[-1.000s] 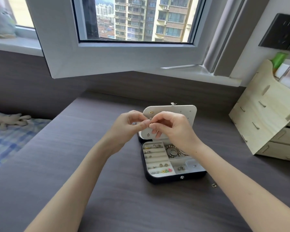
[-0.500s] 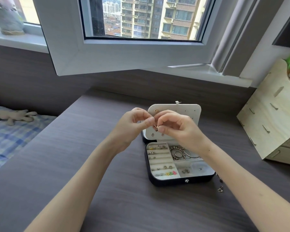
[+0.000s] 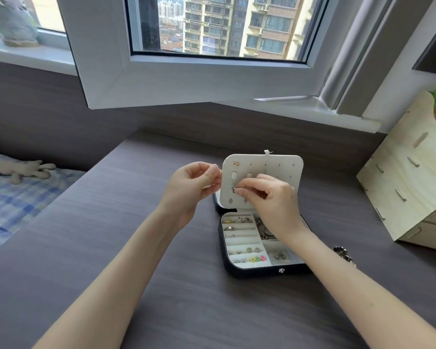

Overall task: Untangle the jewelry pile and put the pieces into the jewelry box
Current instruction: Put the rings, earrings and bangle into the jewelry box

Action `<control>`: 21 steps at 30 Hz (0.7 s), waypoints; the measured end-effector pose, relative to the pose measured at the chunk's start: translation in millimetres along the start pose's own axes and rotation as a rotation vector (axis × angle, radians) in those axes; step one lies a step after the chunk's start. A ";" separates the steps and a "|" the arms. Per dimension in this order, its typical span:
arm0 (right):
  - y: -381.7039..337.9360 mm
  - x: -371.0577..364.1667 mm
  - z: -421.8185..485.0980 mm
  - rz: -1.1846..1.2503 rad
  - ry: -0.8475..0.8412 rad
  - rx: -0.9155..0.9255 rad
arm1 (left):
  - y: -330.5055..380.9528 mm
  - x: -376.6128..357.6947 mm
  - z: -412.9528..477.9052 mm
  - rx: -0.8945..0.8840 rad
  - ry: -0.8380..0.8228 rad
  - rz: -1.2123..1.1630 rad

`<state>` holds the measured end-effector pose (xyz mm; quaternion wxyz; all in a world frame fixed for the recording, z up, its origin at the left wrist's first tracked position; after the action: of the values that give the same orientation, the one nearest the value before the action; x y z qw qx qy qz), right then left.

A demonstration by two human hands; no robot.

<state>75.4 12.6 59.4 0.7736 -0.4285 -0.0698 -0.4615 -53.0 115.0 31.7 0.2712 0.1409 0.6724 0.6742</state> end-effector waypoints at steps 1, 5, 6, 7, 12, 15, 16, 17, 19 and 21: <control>-1.0 -1.1 0.3 -0.025 0.000 0.013 | -1.8 -0.6 0.2 0.003 -0.001 0.001; -2.5 -3.9 -1.2 -0.068 -0.016 0.054 | -6.8 -1.4 0.6 0.004 -0.007 -0.002; -2.3 -4.2 -2.0 -0.080 -0.015 0.063 | -7.1 -0.8 1.1 0.004 -0.005 -0.010; -1.8 -4.5 -2.2 -0.090 -0.015 0.064 | -7.2 -0.5 1.3 0.004 -0.004 -0.020; -4.7 -5.9 -1.6 -0.121 -0.022 0.087 | -6.9 -1.9 0.6 0.003 -0.009 -0.029; -11.8 -3.1 0.4 -0.173 0.022 0.142 | -4.4 -2.8 -0.4 -0.003 -0.031 -0.018; -15.3 -0.6 0.2 -0.229 0.058 0.178 | -4.0 -2.9 -0.7 -0.002 -0.043 -0.018; -19.4 1.9 -0.5 -0.307 0.102 0.218 | -3.7 -3.0 -0.9 0.001 -0.056 -0.020; -26.3 5.9 -0.9 -0.447 0.174 0.271 | -3.3 -3.3 -1.6 0.007 -0.085 -0.018; -30.3 10.6 2.7 -0.517 0.217 0.270 | -3.2 -5.3 -3.2 0.004 -0.122 0.006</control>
<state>58.7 1.4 84.7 0.6835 -0.2382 -0.1541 -0.6726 -49.9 109.2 29.4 0.3094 0.1842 0.6557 0.6636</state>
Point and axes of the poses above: each hand's wrist, its own z-axis towards the middle knuckle, its own x-axis out of the back of the hand, y = z × x, the point moved 6 cm from there along z, towards the middle knuckle, and after that the axes turned 7 degrees about z, right-handed, at the moved point
